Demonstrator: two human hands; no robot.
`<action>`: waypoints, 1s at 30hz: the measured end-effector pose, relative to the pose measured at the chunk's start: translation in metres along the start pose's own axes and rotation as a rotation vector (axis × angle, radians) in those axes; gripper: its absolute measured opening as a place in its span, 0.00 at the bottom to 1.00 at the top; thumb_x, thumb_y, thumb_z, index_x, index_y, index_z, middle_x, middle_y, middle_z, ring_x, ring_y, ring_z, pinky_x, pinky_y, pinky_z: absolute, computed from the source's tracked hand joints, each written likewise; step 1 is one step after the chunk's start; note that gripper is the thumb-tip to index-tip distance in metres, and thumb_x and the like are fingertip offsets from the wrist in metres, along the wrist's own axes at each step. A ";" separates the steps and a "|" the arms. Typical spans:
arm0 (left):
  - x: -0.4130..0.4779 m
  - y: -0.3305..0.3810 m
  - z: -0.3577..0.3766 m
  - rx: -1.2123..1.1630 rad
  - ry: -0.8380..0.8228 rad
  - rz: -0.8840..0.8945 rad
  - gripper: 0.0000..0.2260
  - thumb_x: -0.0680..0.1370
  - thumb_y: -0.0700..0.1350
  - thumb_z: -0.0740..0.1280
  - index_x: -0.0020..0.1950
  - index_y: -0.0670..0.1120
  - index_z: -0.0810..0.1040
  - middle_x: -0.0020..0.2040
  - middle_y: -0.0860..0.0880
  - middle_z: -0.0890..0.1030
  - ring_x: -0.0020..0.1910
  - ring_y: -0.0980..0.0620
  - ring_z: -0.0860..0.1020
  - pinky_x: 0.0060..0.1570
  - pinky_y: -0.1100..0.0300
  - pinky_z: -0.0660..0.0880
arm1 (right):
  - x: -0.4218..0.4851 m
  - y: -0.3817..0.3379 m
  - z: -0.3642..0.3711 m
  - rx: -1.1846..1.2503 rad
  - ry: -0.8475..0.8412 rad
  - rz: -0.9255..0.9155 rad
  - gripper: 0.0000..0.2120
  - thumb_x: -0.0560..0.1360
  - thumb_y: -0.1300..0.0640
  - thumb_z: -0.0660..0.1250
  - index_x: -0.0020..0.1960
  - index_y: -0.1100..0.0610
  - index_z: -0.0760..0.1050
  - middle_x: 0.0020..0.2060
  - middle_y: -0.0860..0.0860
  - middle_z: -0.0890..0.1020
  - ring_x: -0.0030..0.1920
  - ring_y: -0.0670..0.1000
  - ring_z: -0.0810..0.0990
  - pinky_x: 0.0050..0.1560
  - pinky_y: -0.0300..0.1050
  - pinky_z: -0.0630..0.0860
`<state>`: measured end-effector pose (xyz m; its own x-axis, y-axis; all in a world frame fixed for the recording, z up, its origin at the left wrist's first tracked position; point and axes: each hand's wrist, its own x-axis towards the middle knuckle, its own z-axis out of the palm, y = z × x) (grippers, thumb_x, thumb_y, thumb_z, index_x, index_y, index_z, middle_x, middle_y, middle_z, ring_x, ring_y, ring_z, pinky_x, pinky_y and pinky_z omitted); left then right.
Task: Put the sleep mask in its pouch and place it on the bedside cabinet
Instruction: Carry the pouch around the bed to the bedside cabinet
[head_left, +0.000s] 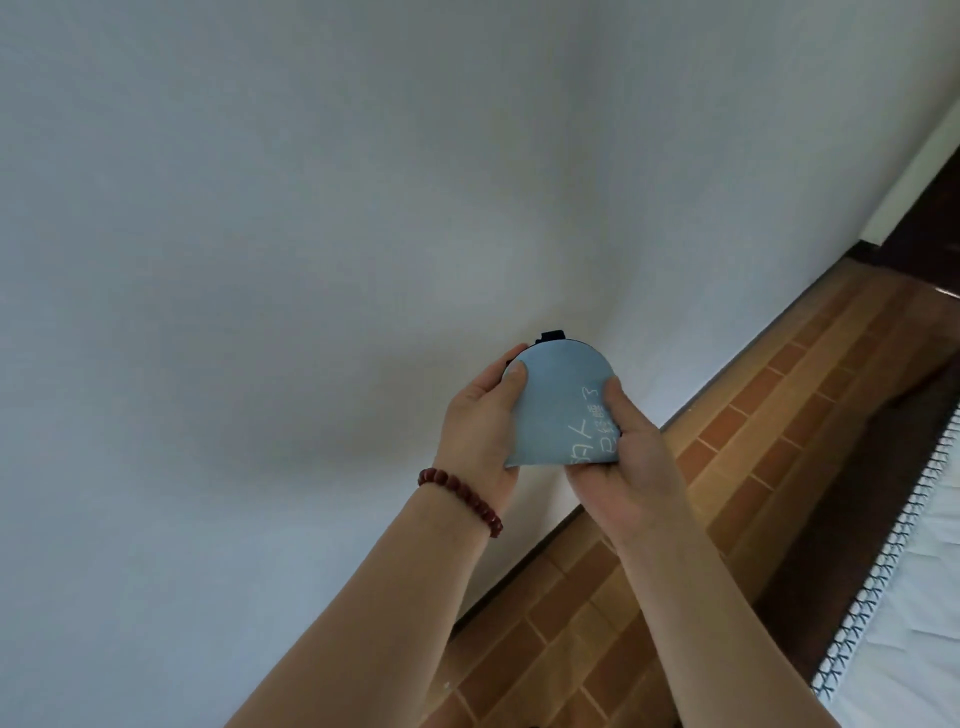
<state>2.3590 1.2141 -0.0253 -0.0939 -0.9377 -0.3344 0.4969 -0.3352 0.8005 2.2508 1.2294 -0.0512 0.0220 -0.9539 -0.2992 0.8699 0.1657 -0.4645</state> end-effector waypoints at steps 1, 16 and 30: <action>0.011 -0.002 0.014 -0.002 -0.034 -0.027 0.14 0.79 0.39 0.60 0.64 0.43 0.76 0.62 0.42 0.79 0.58 0.42 0.78 0.48 0.53 0.78 | 0.008 -0.015 -0.005 0.003 0.012 -0.012 0.12 0.79 0.54 0.59 0.52 0.61 0.77 0.42 0.57 0.87 0.41 0.54 0.87 0.40 0.51 0.84; 0.119 -0.064 0.161 -0.185 -0.580 -0.259 0.30 0.65 0.32 0.61 0.68 0.39 0.69 0.63 0.38 0.74 0.58 0.39 0.76 0.57 0.47 0.76 | 0.074 -0.164 -0.069 0.136 0.303 -0.264 0.11 0.76 0.63 0.63 0.58 0.64 0.74 0.54 0.61 0.83 0.54 0.59 0.82 0.52 0.55 0.79; 0.283 -0.103 0.319 0.083 -0.606 -0.237 0.21 0.75 0.30 0.59 0.66 0.43 0.71 0.65 0.40 0.75 0.61 0.39 0.76 0.54 0.47 0.79 | 0.192 -0.313 -0.106 0.170 0.488 -0.557 0.14 0.77 0.65 0.63 0.62 0.64 0.72 0.54 0.61 0.82 0.41 0.55 0.87 0.34 0.47 0.82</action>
<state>2.0059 0.9542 -0.0433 -0.6743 -0.7146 -0.1861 0.3372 -0.5223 0.7832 1.9307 1.0214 -0.0517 -0.6291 -0.6596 -0.4112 0.7532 -0.3866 -0.5321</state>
